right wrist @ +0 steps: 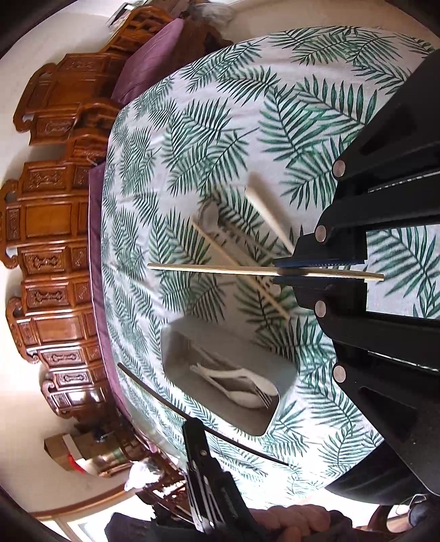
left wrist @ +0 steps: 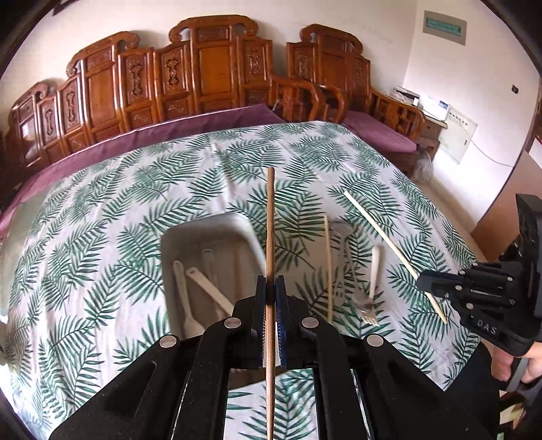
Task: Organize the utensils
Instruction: 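Carry both held chopsticks over the grey tray with both grippers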
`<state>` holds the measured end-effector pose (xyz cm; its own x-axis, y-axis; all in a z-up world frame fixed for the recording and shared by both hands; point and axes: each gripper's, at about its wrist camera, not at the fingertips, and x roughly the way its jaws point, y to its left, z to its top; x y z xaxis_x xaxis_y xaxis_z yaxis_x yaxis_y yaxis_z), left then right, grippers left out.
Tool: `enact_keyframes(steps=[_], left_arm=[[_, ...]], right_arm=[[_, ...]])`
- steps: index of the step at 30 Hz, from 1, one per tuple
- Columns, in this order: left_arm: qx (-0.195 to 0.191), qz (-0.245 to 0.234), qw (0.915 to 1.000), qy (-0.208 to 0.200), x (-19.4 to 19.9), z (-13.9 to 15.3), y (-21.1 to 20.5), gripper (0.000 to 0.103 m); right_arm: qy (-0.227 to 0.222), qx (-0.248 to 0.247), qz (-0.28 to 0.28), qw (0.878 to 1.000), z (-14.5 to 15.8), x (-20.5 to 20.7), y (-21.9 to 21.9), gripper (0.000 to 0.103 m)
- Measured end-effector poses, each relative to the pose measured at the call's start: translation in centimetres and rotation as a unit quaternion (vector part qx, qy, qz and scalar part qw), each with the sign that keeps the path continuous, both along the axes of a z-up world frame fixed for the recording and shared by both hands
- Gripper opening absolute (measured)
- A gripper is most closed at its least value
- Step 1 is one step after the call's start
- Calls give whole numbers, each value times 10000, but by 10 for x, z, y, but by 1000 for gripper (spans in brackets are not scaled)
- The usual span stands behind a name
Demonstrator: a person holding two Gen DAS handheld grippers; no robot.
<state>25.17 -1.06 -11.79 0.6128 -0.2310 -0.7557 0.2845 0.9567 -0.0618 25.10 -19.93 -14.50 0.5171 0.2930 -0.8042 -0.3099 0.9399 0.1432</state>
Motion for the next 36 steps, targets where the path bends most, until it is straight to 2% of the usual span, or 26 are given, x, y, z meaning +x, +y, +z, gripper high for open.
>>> enact_keyframes(steps=[9,15,25,36], left_arm=[[-35,275,9994,192,6,-16,33,5],[-147,473,9979,421,24,-33,47,5],[-200,600,9958,660,60,-53,52,5],[-151,564,9963,638,63,-50,48,5]], right_arm=[[-30,92,294,9995,6,-2,36,6],[-11,96,482,9988,7,-2,54,6],[12,121,660,9977,10,4,72,6],[104,137,691,9975,2,13,79,6]])
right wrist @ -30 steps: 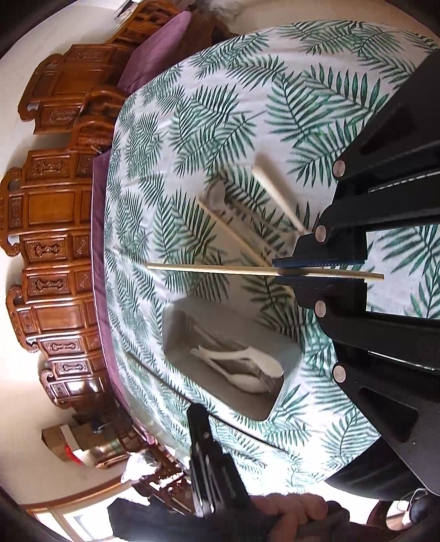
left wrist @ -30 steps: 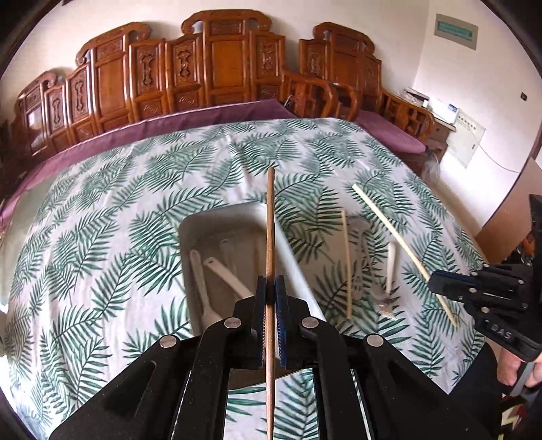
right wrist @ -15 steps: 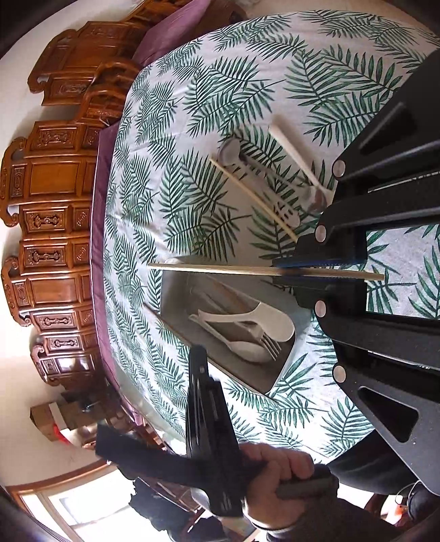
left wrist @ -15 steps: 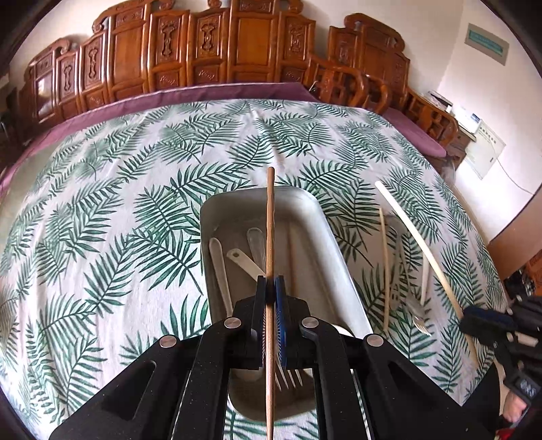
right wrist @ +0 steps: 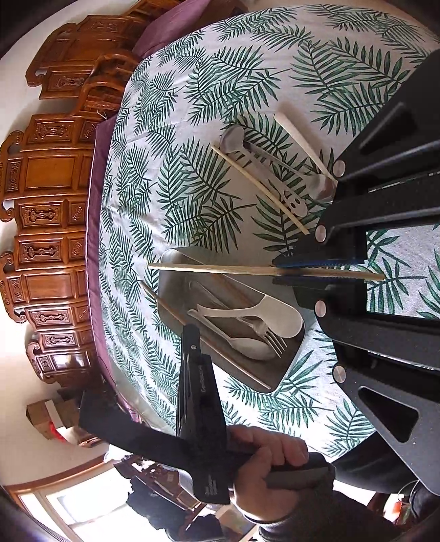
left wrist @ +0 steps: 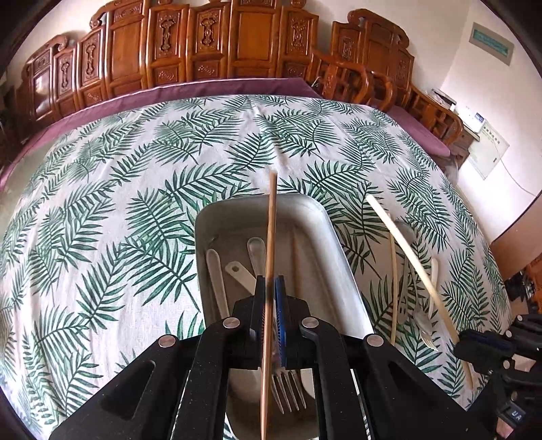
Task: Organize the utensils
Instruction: 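Carry both held chopsticks over the grey tray with both grippers, then lower the chopstick into the grey tray and open the left gripper, then lower the chopstick into the grey tray and open the right gripper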
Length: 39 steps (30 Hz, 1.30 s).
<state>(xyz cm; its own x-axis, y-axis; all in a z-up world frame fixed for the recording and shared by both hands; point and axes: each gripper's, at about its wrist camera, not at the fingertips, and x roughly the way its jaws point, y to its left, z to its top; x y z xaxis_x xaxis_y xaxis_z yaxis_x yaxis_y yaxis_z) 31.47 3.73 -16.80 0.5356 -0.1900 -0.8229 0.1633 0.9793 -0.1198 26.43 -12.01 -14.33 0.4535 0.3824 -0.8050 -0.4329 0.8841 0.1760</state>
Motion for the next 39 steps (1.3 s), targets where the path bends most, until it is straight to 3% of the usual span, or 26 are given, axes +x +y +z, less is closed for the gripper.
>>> enact_keyframes(steps=[22,33,39], left_arm=[[136,267,9985,-456,-62,37,46,5],[103,331,9984,-448,-80,36,62,5],[62,363,9984,-418,-86,32,67,5]], right_arm=[[298,66,148,9994,-21,27,58,6],[572,65,27,9983,-43,43,75,6],[440,-14,42,9990,-40,46,81,6]])
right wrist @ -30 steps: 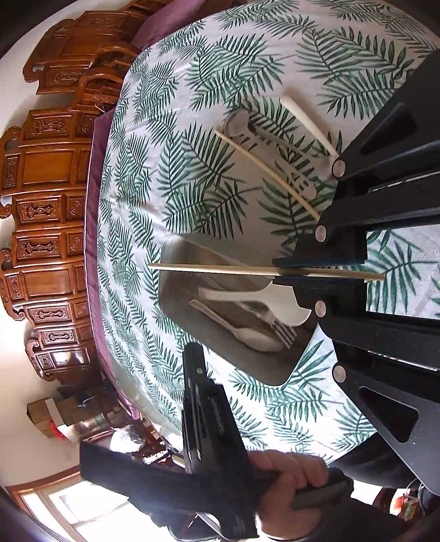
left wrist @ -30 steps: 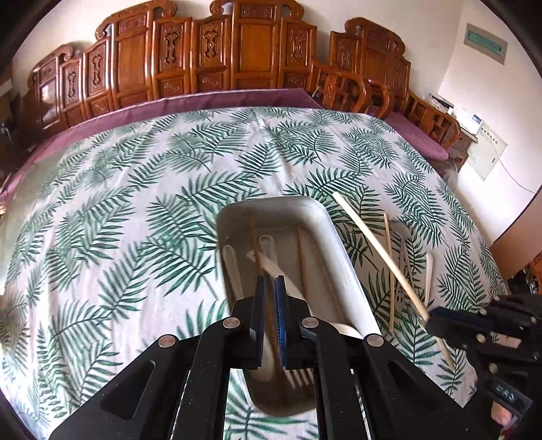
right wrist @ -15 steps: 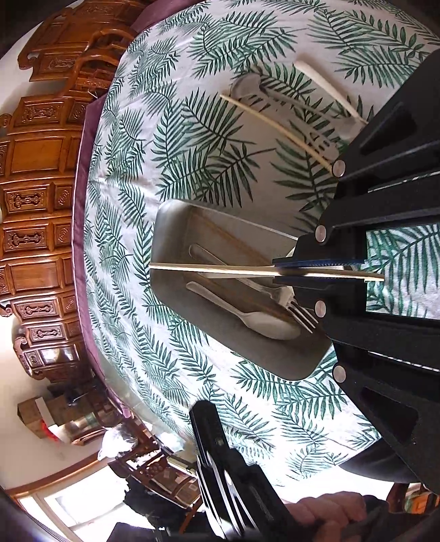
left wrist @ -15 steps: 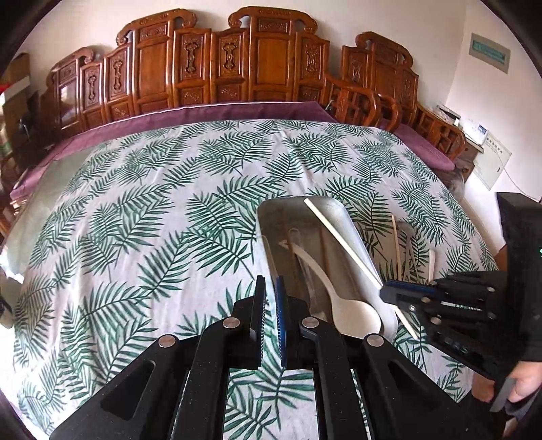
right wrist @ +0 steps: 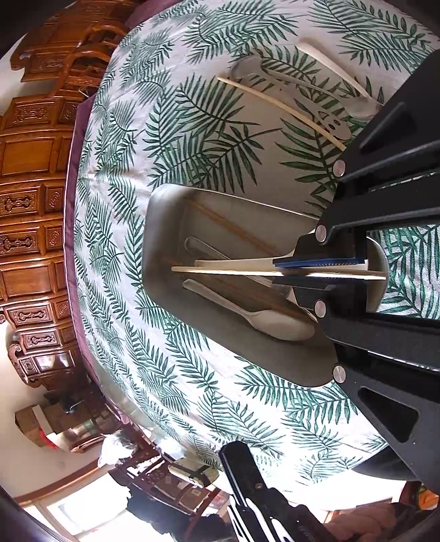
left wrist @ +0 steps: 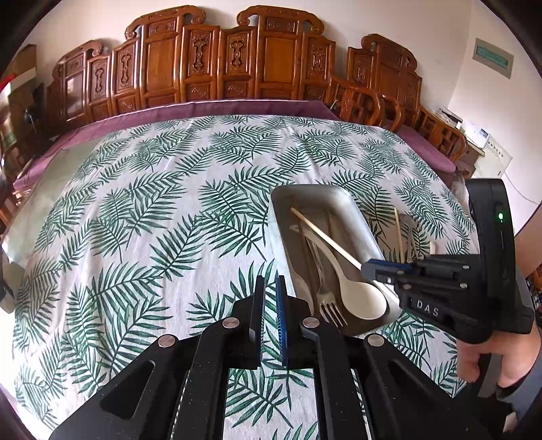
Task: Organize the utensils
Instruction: 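Lower the chopstick into the grey tray and open the right gripper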
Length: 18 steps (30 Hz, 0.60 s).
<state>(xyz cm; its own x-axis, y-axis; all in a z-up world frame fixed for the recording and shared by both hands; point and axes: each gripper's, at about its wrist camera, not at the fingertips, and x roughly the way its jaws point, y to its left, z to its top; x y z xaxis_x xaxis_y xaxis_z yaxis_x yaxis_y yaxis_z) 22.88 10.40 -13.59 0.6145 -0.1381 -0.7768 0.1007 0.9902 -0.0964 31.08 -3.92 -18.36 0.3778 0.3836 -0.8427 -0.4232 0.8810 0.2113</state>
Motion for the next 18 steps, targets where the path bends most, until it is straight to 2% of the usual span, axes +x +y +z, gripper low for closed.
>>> enact_keyframes(steps=[9,18], left_arm=[[-7,33,10000,-11,-3,1,3,5],[9,40,10000,-47,-6,4,3,5]], right_arm=[[-119,-87,5,9999,5,9,8,6],[-150,231,219,9994,15,1,17,7]])
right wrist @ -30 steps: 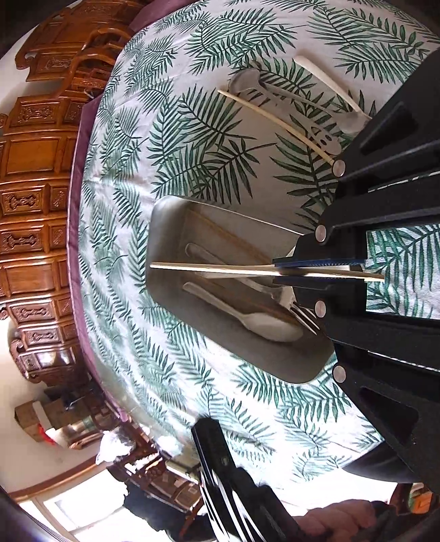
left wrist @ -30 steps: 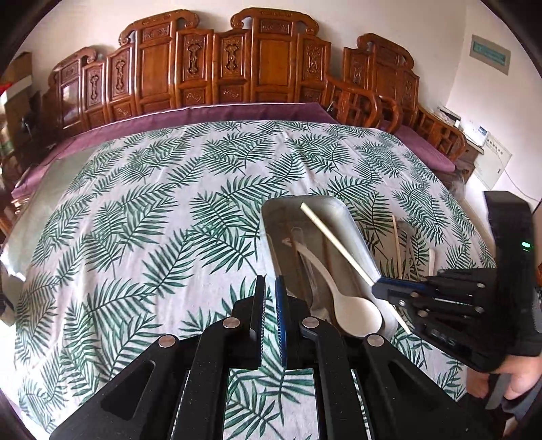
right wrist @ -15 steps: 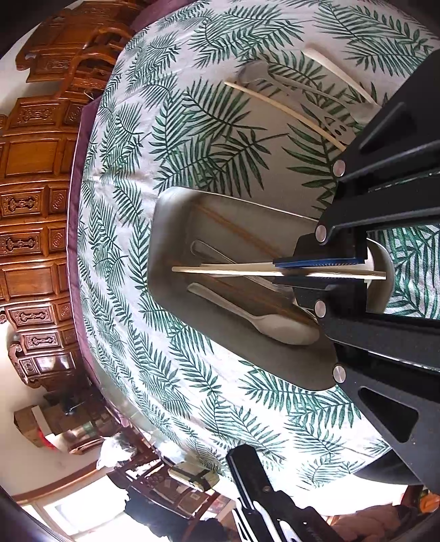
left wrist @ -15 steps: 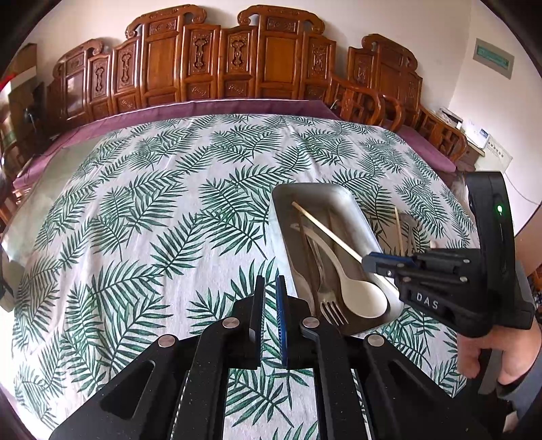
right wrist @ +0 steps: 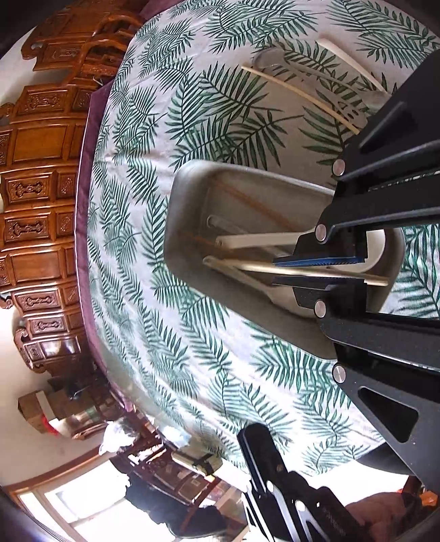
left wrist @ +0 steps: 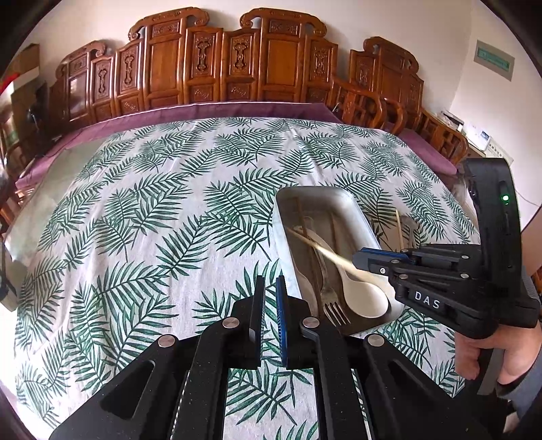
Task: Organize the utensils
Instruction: 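Lower the chopstick into the grey tray and open the right gripper, then reach the right gripper to the pile and grasp a white plastic fork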
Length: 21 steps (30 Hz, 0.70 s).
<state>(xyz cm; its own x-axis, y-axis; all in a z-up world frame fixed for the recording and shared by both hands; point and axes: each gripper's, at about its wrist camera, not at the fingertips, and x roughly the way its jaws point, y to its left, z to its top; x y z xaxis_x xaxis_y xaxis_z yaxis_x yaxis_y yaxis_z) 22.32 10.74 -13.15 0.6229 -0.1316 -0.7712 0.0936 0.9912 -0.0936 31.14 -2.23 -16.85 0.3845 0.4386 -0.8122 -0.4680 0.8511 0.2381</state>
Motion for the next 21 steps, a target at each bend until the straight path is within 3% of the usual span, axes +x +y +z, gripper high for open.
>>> enact_keyframes(steps=[8,11,15,21], left_arm=[[-8,-87,10000,-11,-2,4,-12,6],[-14,-164,9999,-39,-2,5,-20,17],[-21,-283,9996,-47,-1,6,-32,18],[-41,-451,9989,-89,-2,9,-51,42]], right_arm=[[-136,162,-14,9998,17,-19,-21,7],[-180,134,-115,9997,20,-28,-42,7],[-245,36,-300,9992,23,-39,-74,7],[-312,-122,-665,9972,23,-55,-127,7]])
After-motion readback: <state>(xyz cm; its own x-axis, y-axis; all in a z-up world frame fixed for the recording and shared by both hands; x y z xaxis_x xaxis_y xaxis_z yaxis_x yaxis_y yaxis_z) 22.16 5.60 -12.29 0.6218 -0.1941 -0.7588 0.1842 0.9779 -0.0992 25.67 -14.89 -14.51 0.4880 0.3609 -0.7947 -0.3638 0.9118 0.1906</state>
